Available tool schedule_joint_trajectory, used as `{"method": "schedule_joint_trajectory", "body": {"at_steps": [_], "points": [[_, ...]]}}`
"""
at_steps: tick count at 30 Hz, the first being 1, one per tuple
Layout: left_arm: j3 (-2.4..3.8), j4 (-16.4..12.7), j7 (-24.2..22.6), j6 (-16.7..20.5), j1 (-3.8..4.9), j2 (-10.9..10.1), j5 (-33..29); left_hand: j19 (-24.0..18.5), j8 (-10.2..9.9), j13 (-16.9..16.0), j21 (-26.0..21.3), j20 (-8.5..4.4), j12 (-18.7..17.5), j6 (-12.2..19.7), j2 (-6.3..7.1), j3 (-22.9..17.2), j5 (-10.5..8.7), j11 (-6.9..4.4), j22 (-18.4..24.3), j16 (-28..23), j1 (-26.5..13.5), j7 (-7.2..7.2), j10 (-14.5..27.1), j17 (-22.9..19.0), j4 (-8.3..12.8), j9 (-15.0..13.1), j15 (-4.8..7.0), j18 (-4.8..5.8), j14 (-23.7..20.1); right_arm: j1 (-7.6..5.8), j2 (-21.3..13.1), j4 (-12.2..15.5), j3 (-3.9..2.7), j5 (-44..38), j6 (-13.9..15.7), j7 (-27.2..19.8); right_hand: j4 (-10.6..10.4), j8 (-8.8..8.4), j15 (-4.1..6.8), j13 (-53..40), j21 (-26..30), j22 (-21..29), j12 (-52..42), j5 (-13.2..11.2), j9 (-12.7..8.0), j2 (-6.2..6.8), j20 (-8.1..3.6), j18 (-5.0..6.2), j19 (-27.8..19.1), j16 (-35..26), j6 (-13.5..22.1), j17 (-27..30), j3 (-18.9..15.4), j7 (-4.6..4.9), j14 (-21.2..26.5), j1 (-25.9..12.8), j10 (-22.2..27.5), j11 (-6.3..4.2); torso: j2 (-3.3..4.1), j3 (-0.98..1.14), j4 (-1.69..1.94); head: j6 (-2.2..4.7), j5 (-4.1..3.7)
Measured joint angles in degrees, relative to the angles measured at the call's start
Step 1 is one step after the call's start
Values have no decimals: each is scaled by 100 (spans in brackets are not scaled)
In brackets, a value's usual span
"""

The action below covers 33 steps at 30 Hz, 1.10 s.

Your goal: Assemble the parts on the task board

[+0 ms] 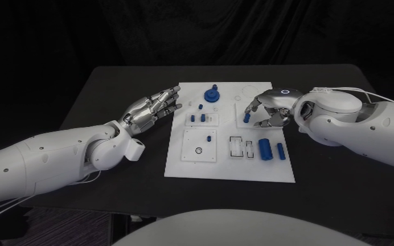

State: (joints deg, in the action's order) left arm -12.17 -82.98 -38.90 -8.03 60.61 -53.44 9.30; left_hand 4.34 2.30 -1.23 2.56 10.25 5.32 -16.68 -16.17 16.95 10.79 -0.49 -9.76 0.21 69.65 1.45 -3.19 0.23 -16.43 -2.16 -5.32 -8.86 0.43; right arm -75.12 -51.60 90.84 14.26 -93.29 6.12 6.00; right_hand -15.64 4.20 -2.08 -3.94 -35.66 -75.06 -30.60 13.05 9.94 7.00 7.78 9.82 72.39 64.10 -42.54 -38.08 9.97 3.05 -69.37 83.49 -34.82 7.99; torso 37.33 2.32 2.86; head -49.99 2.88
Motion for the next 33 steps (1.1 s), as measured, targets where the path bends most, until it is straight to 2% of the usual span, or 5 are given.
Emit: {"method": "schedule_joint_trajectory", "body": {"at_steps": [6, 12, 15, 22, 33], "points": [[0, 1, 0, 0, -5, 2, 0, 0, 14, 0, 0, 0, 0, -34, -24, 0, 24, 0, 0, 0, 24, -1, 0, 0, 0, -5, 0, 0, 0, 36, 89, -125, -2, 0, 28, -8, 67, -26, -4, -1, -10, 0, 25, 6, -82, -62, 11, -1, 31, 0, 115, -22, 18, 91, -43, 62, -177, -30, 1, 0, 0, 0, 1], [0, 18, 0, -1, -11, 10, 0, 0, 14, 0, 23, 0, 0, -68, -2, -11, 92, 0, 0, 0, 61, 33, 0, 0, 12, -5, 0, 1, 0, 66, 182, -220, -2, 0, 84, -21, 122, -27, -8, -1, -99, 0, 25, 45, -125, -82, 29, -93, 97, 0, 190, -91, 21, 93, -90, 82, -327, -53, 1, 0, 0, 0, -9], [0, 20, 0, -4, -15, 19, 0, 0, 36, 0, 23, 0, 0, -85, -23, -40, 136, 0, 0, 0, 85, 50, 0, 0, 7, -11, 0, 0, 0, 84, 220, -263, -2, 0, 105, -26, 151, 17, -2, -10, -99, 0, 25, 45, -125, -105, 11, -92, 113, 0, 77, -113, 23, 206, -123, 105, -517, -64, 1, 0, 0, 0, -21], [0, 30, 0, -7, -25, 20, 0, 0, 36, 0, 23, 0, 0, -126, -23, -40, 157, 0, 0, 0, 84, 50, 0, 0, 7, -11, 0, 0, 0, 135, 307, -336, -2, 0, 149, -43, 191, 133, -3, -75, -243, 0, 24, 45, -89, -118, 10, -91, 216, 26, -166, -235, 32, 326, -227, 118, -977, -113, 1, 1, 0, 0, -20], [0, 41, 0, -17, -62, 19, -1, 0, 36, 0, 23, 0, 0, -125, -1, -40, 157, 19, 0, 0, 106, 50, -20, 0, 7, -18, 0, 0, 0, 174, 445, -407, -3, 0, 254, -88, 300, 464, 183, -240, -533, 0, -74, 269, 200, -166, -144, -91, 411, 90, -805, -460, 269, 380, -452, 238, -1790, -337, 1, 1, 0, 0, -8]]}}
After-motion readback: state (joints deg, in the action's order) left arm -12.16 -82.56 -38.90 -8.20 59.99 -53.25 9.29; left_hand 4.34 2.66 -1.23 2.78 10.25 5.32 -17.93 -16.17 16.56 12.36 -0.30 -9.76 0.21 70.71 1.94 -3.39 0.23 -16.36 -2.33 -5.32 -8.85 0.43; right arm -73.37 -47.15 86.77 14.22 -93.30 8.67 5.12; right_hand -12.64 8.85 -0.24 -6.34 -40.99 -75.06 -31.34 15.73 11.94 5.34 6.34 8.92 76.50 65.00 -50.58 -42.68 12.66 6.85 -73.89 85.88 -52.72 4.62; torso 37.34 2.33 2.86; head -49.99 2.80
